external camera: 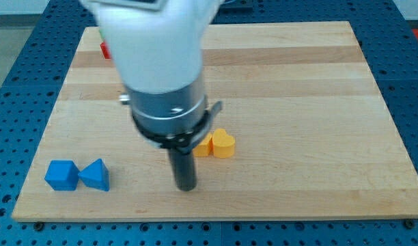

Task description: Push the yellow hexagon to the blue triangle

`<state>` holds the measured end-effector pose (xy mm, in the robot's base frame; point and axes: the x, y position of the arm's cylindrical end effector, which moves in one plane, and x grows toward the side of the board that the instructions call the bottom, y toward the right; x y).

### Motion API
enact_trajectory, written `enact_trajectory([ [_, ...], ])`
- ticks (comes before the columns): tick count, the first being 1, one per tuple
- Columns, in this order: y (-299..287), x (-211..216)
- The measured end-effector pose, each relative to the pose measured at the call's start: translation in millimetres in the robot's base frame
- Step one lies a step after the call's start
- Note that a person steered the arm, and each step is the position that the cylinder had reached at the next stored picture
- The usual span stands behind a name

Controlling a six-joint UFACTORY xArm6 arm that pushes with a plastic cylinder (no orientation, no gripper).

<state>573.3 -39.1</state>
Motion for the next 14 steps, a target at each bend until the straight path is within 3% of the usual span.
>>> enact_trajectory([
  [2, 30.0, -32.2],
  [5, 27.2, -101.1],
  [10, -34.2, -36.6],
  [14, -2.7, -22.8],
])
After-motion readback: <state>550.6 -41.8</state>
